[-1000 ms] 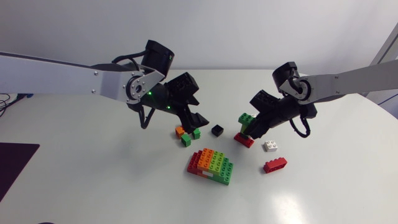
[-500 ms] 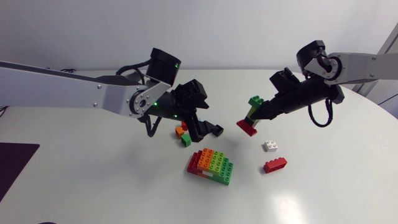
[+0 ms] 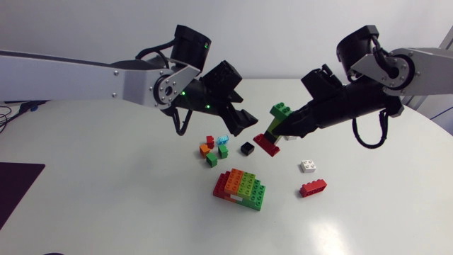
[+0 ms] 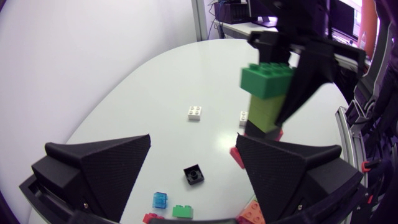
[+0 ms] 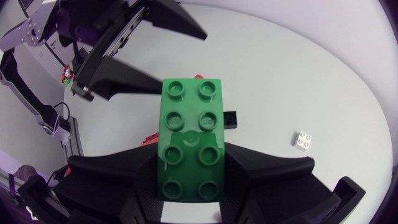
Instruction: Disassemble duplo
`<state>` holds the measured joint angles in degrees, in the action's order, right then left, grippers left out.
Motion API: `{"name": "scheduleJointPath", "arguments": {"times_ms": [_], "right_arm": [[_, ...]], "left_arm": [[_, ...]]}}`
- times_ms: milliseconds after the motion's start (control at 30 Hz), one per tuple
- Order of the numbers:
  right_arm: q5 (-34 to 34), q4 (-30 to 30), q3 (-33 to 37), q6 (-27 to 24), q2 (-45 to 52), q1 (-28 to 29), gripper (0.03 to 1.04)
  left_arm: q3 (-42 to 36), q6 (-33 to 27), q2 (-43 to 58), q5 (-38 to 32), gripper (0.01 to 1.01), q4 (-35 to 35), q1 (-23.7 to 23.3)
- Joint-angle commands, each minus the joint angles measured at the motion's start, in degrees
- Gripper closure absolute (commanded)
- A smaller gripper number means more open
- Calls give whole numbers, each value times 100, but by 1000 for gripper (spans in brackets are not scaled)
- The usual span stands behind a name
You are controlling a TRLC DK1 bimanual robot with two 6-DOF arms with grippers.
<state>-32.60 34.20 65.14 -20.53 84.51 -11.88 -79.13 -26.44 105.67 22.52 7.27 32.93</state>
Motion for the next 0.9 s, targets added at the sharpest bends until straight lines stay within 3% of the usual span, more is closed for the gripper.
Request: {"name": "scheduleJointPath", "arguments": {"times_ms": [0,567,867], "right_arm": [[96,-132,-362,-38,-49,-104,818],[175,-361,-345,14,-75,-60,816],[421,-774,-415,41,-5,-7,815]], "left_arm": [[-261,227,464,15,69,135,-76],[-331,341,859,94,69,222,126],[-436,464,1175,393,69,240,179]]}}
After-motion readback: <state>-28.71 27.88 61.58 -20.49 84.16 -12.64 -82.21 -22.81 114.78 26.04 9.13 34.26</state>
